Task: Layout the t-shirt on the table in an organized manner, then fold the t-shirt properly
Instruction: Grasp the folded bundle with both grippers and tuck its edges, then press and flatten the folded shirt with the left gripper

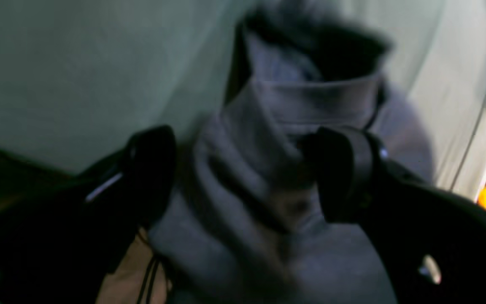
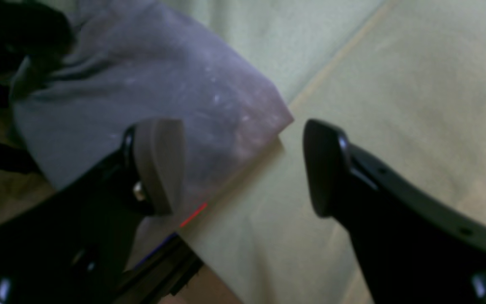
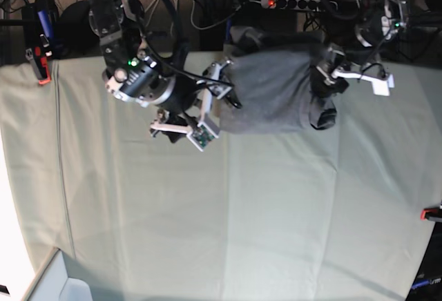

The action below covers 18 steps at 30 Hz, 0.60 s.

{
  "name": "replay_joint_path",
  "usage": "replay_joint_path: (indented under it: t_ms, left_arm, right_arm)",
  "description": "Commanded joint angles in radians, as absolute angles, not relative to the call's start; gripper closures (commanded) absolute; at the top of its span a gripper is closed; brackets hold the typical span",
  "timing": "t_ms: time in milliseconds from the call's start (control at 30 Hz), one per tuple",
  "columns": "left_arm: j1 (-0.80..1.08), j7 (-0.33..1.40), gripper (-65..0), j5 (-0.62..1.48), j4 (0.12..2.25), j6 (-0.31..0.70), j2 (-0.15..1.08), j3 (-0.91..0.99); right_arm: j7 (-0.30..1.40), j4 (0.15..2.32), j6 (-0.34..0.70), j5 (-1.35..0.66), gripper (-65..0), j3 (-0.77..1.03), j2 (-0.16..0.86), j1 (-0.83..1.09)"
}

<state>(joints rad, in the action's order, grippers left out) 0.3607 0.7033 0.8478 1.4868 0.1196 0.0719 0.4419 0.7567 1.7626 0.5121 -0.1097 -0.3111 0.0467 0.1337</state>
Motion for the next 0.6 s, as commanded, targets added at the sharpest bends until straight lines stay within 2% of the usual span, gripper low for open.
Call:
replay_joint_path:
  t_ms: [0, 167, 233, 267, 333, 433, 567]
  left_arm:
    - [0.348, 0.710, -49.8, 0.843, 1.480, 0.122, 0.079, 0.426]
    - [0.314, 0.710, -49.3, 0.725, 1.446, 0.127, 0.071, 0.334]
    - [0.309, 0.710, -45.2, 0.694, 1.446, 0.131, 0.071, 0.297]
    - [0.309, 0.704, -40.2, 0.685, 1.445, 0.131, 0.074, 0.278]
    - [0.308, 0.702, -26.0, 0.677, 1.442, 0.133, 0.079, 0.260]
    - [0.275, 0.711, -0.2, 0.639, 1.442, 0.131, 0.084, 0.251]
    - [0.214, 0.707, -1.0, 0.518, 1.440, 0.133, 0.105, 0.180]
  right_arm:
    - [0.733, 1.781, 0.530, -0.124, -44.1, -0.309, 0.042, 0.124]
    - [0.733, 1.781, 0.530, -0.122, -44.1, -0.311, 0.041, 0.124]
    - [0.733, 1.781, 0.530, -0.122, -44.1, -0.311, 0.039, 0.124]
    - [0.733, 1.781, 0.530, -0.122, -44.1, -0.309, 0.038, 0.124]
    - [0.733, 1.782, 0.530, -0.122, -44.1, -0.308, 0.038, 0.122]
    - [0.733, 1.782, 0.530, -0.122, -44.1, -0.305, 0.038, 0.116]
    - [0.733, 1.782, 0.530, -0.120, -44.1, -0.303, 0.044, 0.102]
